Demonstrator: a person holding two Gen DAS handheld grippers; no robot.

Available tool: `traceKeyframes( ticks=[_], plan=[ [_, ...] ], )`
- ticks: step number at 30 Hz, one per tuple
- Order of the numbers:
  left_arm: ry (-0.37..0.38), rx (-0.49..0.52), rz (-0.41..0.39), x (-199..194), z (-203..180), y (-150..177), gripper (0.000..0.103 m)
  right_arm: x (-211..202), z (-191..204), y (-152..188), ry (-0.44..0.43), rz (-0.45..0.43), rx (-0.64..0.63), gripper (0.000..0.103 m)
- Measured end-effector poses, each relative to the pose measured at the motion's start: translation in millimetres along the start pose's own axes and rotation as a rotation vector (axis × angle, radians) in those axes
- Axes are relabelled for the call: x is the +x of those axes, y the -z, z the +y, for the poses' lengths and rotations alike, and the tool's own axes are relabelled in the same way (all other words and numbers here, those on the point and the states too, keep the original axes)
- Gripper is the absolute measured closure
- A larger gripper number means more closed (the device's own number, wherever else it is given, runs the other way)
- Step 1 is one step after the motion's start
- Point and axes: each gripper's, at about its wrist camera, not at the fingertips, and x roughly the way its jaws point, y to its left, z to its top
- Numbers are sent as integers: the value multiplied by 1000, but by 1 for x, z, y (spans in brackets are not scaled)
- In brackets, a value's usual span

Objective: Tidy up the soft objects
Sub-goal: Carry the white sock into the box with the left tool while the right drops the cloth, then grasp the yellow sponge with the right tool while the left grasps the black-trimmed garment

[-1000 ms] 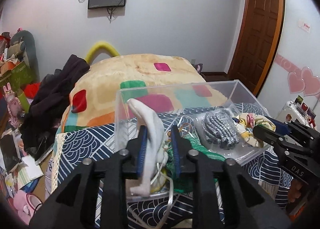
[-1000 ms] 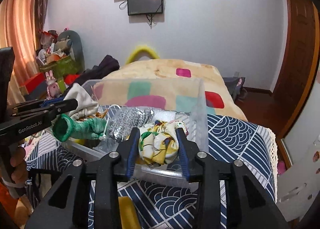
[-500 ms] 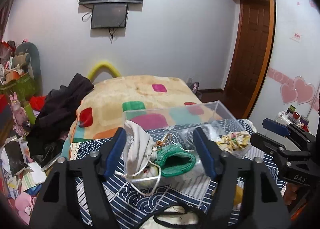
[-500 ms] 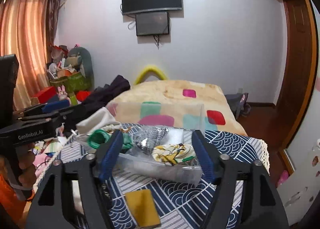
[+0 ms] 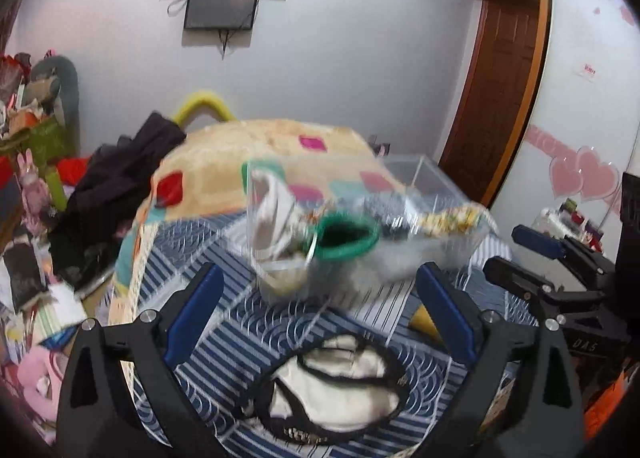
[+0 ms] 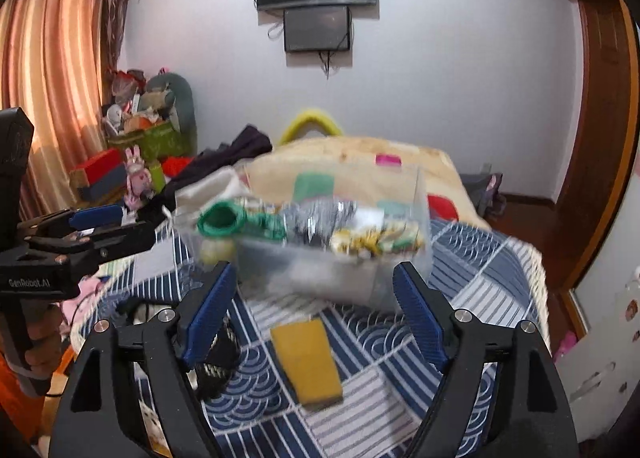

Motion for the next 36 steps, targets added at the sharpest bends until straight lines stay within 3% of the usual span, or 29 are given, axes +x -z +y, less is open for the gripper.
traceKeyframes(
  ticks=[12,20,25,31,34,36],
  plan=[
    [-16,-14,221,44,4,62,5,33,-8,40,-27,174,55,25],
    [16,-68,337,65,17,87,5,42,-5,49,-22,223,44,27],
    [34,-35,293,57,8,94,37,42,-7,48,-25,224,35,62],
    [28,4,277,53,-6,97,79,33,-3,47,-13,184,10,67],
    [22,-1,269,47,-4,95,89,27,-3,44,1,159,7,67],
    [14,0,253,41,-2,93,89,23,-6,43,-3,145,17,67]
  ],
)
